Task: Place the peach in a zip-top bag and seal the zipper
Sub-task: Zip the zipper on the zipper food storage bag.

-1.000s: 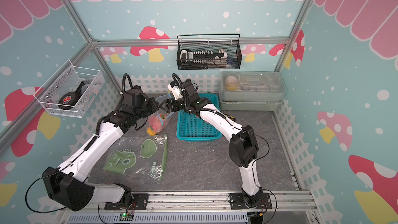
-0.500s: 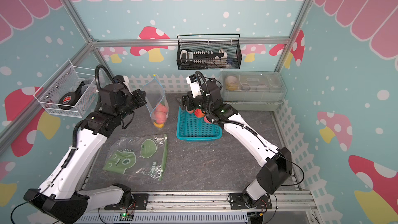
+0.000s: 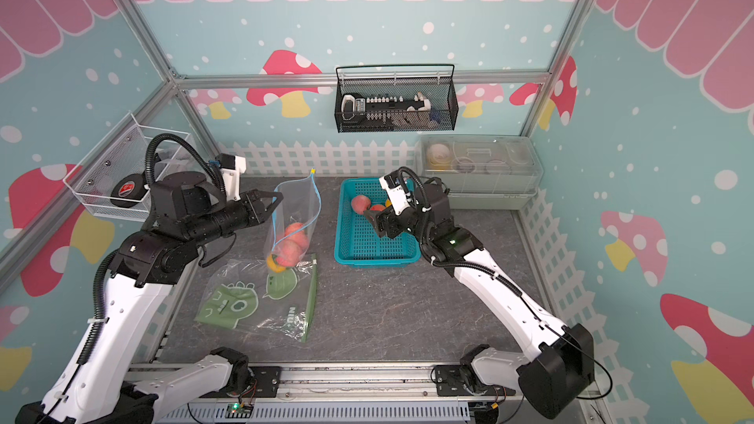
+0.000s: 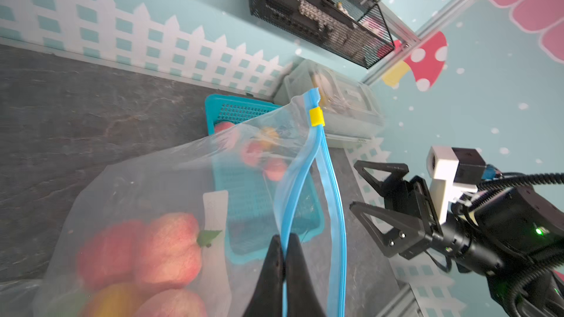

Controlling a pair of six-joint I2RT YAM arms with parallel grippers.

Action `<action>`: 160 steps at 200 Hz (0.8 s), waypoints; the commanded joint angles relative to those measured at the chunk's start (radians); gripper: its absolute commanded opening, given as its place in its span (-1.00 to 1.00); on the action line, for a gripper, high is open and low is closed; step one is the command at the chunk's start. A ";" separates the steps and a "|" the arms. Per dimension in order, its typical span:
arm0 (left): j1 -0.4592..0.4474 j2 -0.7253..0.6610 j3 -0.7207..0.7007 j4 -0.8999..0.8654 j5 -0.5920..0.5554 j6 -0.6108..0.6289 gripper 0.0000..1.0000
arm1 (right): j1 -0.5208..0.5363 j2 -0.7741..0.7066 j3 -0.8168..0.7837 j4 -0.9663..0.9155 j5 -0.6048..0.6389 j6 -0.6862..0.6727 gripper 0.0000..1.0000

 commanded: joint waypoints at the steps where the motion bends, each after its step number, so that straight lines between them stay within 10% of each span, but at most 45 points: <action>1: 0.000 -0.041 -0.057 -0.055 0.190 0.027 -1.00 | -0.003 -0.021 -0.038 -0.043 -0.084 -0.110 0.65; 76: -0.007 -0.079 -0.208 -0.141 0.113 0.055 -1.00 | -0.003 0.062 -0.076 0.090 -0.295 -0.276 0.57; 160: -0.007 -0.062 -0.164 -0.192 0.074 0.090 -1.00 | -0.018 0.387 0.242 0.051 -0.613 -0.384 0.53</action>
